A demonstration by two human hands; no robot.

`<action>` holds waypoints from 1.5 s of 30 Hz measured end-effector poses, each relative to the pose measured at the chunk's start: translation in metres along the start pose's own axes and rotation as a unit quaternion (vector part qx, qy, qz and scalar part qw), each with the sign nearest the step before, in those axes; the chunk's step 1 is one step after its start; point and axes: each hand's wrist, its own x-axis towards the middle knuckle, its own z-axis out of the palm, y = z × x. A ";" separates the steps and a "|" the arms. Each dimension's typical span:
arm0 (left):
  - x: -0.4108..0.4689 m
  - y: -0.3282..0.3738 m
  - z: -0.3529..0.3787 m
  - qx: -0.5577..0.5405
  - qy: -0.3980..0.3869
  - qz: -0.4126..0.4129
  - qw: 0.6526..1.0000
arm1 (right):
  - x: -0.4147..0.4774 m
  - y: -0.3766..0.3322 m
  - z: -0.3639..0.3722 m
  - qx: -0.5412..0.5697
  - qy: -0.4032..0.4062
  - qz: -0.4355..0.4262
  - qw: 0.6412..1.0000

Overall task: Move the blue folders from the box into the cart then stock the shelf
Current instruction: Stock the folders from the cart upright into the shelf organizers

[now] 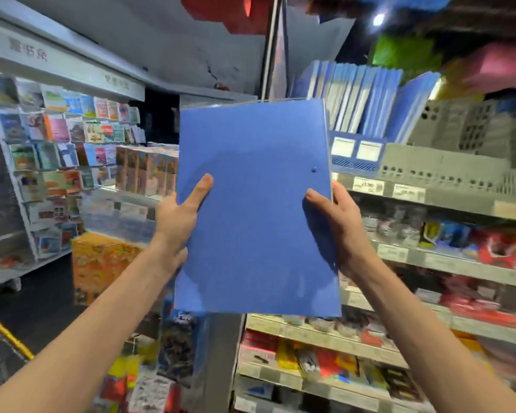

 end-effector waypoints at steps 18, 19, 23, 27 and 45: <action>-0.005 -0.017 0.321 0.170 -0.075 0.146 0.972 | -0.040 -0.164 -0.229 -0.182 0.316 -0.229 0.903; -0.003 -0.020 0.329 0.186 -0.076 0.157 0.967 | -0.039 -0.166 -0.234 -0.192 0.329 -0.232 0.895; 0.009 -0.036 0.363 0.249 -0.097 0.185 0.946 | -0.022 -0.167 -0.265 -0.224 0.371 -0.256 0.864; 0.033 -0.052 0.390 0.325 -0.094 0.256 0.905 | 0.010 -0.167 -0.289 -0.247 0.391 -0.263 0.847; 0.243 -0.126 0.523 0.510 -0.126 0.542 0.656 | 0.252 -0.161 -0.364 -0.302 0.464 -0.360 0.751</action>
